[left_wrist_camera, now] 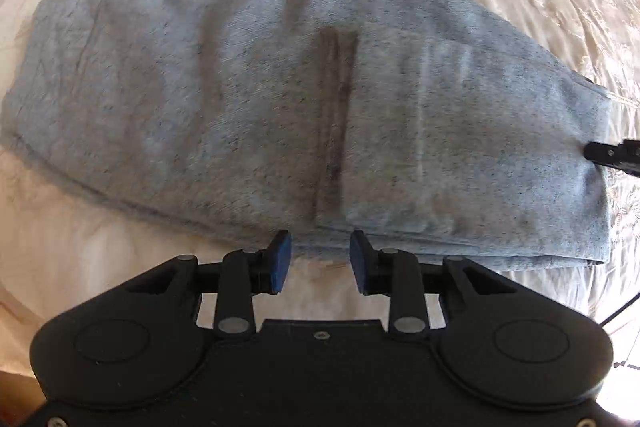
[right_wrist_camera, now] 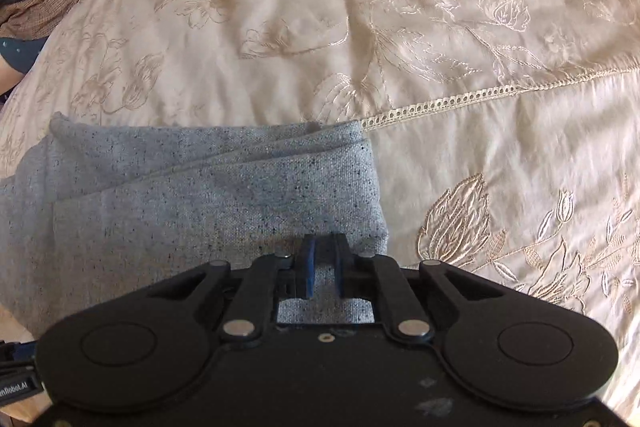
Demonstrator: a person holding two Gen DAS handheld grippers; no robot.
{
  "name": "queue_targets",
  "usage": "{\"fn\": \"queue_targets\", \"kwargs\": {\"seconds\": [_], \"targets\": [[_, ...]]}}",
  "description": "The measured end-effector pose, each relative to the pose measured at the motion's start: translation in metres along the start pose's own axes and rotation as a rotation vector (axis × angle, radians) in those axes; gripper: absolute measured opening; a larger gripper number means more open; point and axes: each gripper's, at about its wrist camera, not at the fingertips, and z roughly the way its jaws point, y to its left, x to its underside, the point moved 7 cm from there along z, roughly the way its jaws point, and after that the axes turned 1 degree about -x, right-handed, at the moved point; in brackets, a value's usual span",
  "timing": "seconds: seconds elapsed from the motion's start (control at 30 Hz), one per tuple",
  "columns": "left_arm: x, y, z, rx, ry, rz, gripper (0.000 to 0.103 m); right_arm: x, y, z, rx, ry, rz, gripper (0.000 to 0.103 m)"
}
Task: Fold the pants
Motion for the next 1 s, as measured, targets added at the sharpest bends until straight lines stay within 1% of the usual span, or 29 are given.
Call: {"fn": "queue_targets", "kwargs": {"seconds": [0.1,0.13,0.27,0.43,0.53,0.6,0.7,0.73,0.8,0.87,1.0], "targets": [[0.002,0.035,-0.003,-0.029,0.003,-0.083,0.041,0.012,0.002,-0.01,-0.015,0.015,-0.046,0.015],[0.001,0.047,-0.005,-0.036,-0.002,-0.11,0.041,0.017,0.004,-0.014,-0.02,0.014,-0.059,0.017],[-0.01,0.107,-0.015,-0.04,-0.036,-0.232,0.041,0.031,0.014,-0.032,-0.044,-0.008,-0.079,0.017],[-0.029,0.176,-0.024,-0.098,-0.084,-0.287,0.041,0.046,0.037,-0.051,-0.045,-0.045,-0.058,0.018],[-0.039,0.214,-0.026,-0.096,-0.108,-0.323,0.042,0.053,0.056,-0.057,-0.038,-0.053,-0.022,0.018],[-0.043,0.239,-0.025,-0.093,-0.12,-0.346,0.045,0.056,0.07,-0.058,-0.038,-0.054,-0.006,0.018],[-0.049,0.256,-0.015,-0.077,-0.121,-0.377,0.045,0.064,0.098,-0.059,-0.038,-0.055,-0.011,0.018],[-0.053,0.251,-0.004,-0.062,-0.113,-0.384,0.046,0.067,0.109,-0.06,-0.037,-0.058,-0.015,0.018],[-0.052,0.259,0.01,-0.02,-0.079,-0.384,0.057,0.073,0.127,-0.062,-0.039,-0.063,-0.017,0.018],[-0.051,0.265,0.027,0.02,-0.059,-0.384,0.062,0.078,0.146,-0.062,-0.04,-0.064,-0.01,0.018],[-0.053,0.269,0.042,0.099,-0.062,-0.396,0.074,0.088,0.172,-0.062,-0.039,-0.059,0.006,0.018]]}}
